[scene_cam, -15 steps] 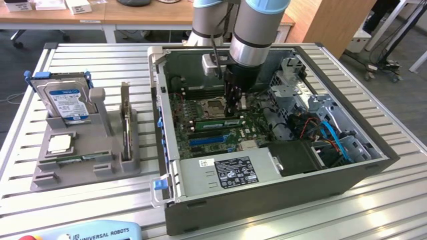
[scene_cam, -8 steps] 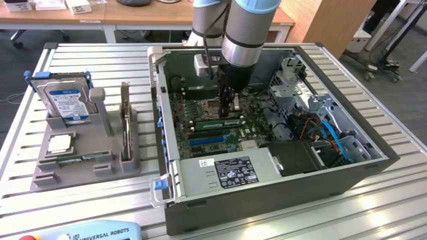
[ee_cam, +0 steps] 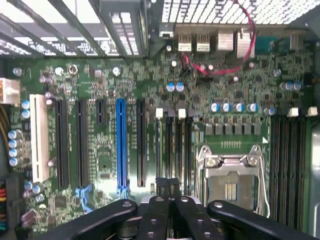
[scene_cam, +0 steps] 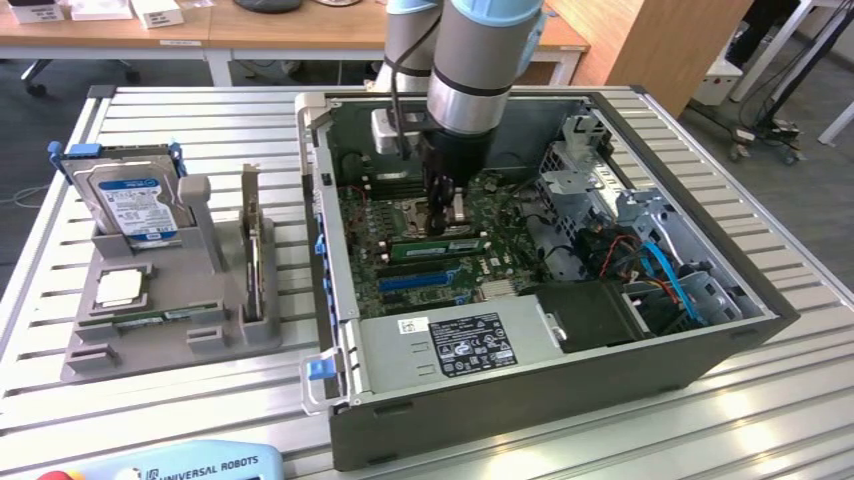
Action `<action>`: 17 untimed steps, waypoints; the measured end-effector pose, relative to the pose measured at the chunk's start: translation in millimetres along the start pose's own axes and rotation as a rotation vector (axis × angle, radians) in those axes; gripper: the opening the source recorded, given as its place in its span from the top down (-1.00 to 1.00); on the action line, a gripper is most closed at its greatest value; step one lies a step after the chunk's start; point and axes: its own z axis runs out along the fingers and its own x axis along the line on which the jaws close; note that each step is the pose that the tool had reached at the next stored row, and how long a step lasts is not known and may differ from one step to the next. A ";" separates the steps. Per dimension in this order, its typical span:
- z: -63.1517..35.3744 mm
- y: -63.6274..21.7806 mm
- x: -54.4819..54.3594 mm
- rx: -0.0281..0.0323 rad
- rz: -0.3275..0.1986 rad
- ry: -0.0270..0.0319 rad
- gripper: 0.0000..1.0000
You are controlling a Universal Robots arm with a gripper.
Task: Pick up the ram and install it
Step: 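Press down the ram until it locks into place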
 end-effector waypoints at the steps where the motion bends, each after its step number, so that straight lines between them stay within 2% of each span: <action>1: 0.0 1.9 0.1 0.0002 0.000 0.0000 0.80; 8: 0.1 12.1 0.3 0.0007 0.000 0.0000 0.80; 17: 1.8 12.9 0.4 0.0007 0.000 -0.0001 0.80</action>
